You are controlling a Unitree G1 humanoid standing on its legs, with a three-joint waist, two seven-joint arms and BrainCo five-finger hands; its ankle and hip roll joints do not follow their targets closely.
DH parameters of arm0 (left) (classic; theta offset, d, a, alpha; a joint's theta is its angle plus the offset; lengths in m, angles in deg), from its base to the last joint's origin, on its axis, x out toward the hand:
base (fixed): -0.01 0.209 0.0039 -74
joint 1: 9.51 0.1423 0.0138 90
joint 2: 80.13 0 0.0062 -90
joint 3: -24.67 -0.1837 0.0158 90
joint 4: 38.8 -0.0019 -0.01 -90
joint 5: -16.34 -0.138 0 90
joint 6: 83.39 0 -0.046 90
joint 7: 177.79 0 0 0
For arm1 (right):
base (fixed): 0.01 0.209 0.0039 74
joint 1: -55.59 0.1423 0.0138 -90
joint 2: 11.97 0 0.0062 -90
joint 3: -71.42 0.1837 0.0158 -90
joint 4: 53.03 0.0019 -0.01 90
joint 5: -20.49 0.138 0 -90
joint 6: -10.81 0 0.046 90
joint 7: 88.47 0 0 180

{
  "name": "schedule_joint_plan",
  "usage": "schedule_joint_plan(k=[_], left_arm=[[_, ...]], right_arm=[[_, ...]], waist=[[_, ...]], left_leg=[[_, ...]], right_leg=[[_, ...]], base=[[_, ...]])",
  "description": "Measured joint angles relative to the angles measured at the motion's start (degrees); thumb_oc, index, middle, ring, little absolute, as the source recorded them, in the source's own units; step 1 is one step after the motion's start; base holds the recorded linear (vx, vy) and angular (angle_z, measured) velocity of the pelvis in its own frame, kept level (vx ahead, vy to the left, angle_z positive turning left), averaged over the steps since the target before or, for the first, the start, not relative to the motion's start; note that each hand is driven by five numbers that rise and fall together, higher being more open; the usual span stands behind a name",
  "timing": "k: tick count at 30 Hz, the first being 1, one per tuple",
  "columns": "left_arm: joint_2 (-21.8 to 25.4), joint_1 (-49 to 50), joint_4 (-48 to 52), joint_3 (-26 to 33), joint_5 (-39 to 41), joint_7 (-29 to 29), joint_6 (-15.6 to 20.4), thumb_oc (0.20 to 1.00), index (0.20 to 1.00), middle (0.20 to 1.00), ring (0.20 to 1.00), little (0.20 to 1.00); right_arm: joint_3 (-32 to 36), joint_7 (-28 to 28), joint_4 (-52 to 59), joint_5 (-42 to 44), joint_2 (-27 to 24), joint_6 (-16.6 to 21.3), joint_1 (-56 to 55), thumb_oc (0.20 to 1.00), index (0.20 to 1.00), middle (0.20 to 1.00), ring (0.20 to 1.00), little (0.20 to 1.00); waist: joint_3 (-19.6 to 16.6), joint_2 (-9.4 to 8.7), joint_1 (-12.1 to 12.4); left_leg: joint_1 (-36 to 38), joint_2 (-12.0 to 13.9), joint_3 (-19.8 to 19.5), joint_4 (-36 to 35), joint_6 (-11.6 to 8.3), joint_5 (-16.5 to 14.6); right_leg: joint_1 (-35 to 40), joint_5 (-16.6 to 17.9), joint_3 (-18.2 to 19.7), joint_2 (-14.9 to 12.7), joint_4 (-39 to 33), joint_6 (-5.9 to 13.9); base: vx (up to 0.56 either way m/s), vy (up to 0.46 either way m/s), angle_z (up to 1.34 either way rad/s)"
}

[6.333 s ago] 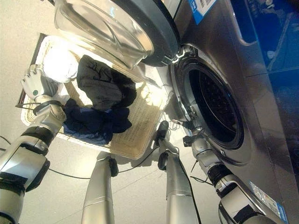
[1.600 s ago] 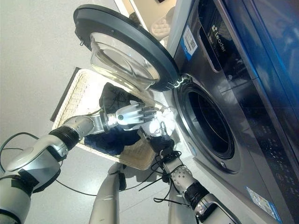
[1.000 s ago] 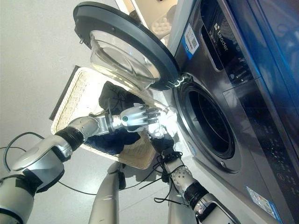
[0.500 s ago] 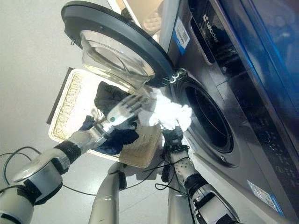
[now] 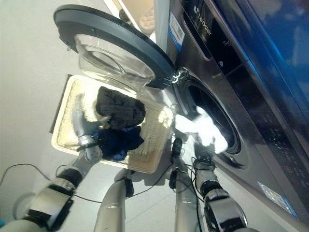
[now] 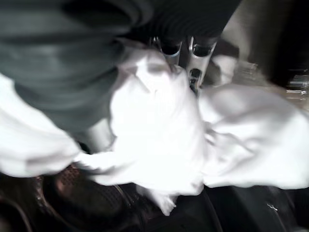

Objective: Put the clothes into the washing machine.

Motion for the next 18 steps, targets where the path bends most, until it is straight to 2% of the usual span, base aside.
schedule_joint_plan(k=[4,10,17,18], left_arm=[[0.30,-0.42,3.13,-5.33,0.01,-1.00,0.07,1.000,1.000,1.000,1.000,1.000],[0.10,-0.48,3.85,-6.40,0.06,-3.45,-0.05,1.000,1.000,1.000,1.000,1.000],[0.19,-0.09,9.13,-9.19,0.03,-5.01,-0.10,1.000,1.000,1.000,1.000,1.000],[0.10,0.09,10.65,-10.40,-0.06,-5.13,-0.10,1.000,1.000,1.000,1.000,1.000]], right_arm=[[1.71,1.82,5.63,0.08,0.27,1.75,1.71,0.200,0.200,0.200,0.200,0.200],[3.74,5.19,7.98,0.19,-0.96,7.71,6.25,0.200,0.200,0.200,0.200,0.200],[4.06,7.56,11.21,0.31,-2.35,12.86,9.26,0.200,0.200,0.200,0.200,0.200],[4.10,8.24,13.25,0.31,-2.32,15.21,9.89,0.200,0.200,0.200,0.200,0.200]], waist=[[0.00,0.17,-0.05],[0.09,0.49,0.02],[0.15,1.54,1.61],[0.14,1.73,2.13]], left_leg=[[-0.96,-0.12,-0.45,-0.05,0.18,0.26],[-1.75,-0.16,-1.03,-0.17,0.21,0.45],[-2.17,-0.71,-1.89,-0.18,0.47,0.64],[-2.23,-0.80,-1.94,-0.18,0.54,0.70]], right_leg=[[-0.36,0.34,-0.52,-0.10,-0.58,-0.01],[-0.75,0.61,-1.30,-0.23,-0.80,-0.33],[-0.77,0.53,-1.92,-0.86,-0.57,-0.22],[-0.79,0.48,-1.97,-0.95,-0.57,-0.09]], base=[[0.01,-0.021,0.05],[0.00,-0.030,0.03],[0.00,-0.019,0.05],[0.00,0.000,0.00]])
